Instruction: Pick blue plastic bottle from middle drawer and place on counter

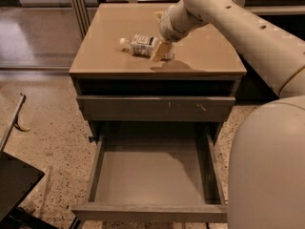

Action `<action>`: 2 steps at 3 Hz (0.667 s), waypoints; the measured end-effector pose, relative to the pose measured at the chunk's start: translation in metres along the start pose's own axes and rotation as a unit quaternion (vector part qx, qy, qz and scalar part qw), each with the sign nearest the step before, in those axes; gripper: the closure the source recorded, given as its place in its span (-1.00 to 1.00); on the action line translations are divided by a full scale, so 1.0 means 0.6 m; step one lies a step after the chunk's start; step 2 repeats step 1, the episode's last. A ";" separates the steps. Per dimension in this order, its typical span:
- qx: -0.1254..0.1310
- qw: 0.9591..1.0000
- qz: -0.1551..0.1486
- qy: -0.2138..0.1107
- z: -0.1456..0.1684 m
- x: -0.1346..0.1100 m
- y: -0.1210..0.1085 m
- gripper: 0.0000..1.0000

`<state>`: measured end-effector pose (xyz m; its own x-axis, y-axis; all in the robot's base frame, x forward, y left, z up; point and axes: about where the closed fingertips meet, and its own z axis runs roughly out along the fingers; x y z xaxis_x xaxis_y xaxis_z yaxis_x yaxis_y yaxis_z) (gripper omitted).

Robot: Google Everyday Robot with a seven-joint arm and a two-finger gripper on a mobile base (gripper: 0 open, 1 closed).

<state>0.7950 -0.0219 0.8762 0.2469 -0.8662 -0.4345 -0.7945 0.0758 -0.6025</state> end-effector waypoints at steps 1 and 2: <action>0.000 1.000 0.000 0.000 0.000 0.000 0.000 -1.00; 0.000 1.000 0.000 0.000 0.000 0.000 0.000 -1.00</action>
Offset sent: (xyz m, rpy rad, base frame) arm 0.0000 0.0000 0.0000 0.0000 0.0000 0.0000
